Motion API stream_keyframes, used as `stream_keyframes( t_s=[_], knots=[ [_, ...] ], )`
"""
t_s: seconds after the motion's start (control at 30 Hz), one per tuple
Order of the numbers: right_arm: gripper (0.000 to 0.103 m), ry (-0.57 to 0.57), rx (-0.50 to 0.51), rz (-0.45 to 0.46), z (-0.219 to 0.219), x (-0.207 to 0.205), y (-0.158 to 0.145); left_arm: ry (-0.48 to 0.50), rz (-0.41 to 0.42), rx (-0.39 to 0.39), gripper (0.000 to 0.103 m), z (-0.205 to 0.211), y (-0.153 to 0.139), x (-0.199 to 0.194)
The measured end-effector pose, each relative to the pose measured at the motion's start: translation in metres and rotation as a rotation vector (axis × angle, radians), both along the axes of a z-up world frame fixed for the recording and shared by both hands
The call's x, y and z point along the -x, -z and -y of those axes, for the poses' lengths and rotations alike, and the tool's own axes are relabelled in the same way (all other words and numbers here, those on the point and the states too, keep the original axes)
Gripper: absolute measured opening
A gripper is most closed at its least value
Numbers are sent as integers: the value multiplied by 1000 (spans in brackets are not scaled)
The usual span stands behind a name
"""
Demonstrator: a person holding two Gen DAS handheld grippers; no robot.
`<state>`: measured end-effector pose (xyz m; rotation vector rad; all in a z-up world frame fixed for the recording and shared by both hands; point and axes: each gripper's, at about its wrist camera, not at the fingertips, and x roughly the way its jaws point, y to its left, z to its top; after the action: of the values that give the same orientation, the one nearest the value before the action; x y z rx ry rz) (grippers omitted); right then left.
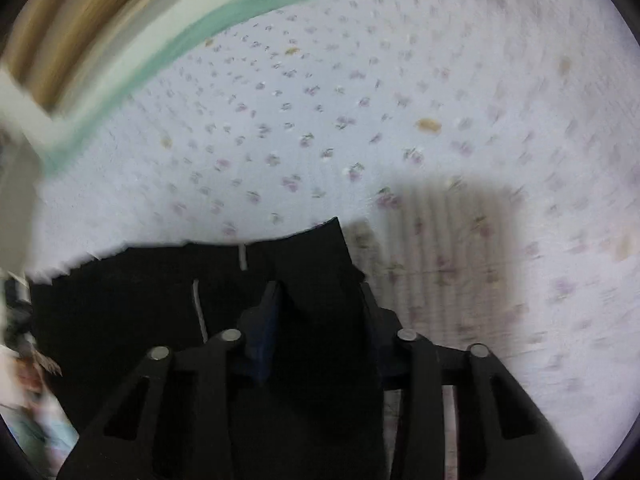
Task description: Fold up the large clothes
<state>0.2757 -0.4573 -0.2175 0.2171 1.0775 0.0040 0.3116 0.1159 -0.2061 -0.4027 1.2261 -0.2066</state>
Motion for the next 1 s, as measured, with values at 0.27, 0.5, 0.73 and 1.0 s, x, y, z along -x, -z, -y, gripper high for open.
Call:
stream_keyframes(
  t_s=[0.27,0.5,0.73,1.0],
  knots=[
    [15,36,257,203,-20,19,-88,-87,176,-4,14,-6,-79,-1],
    [15,115,271,116,-14,-44,-53,-121,88,-104,14,13,-28,-61],
    [18,98,247,-86,-14,-67,43,-102,-15,-167,18,25,37,-68],
    [42,143,114,30,7,-24,-24,-30,36,-118,36,0,-16,-45]
  ],
)
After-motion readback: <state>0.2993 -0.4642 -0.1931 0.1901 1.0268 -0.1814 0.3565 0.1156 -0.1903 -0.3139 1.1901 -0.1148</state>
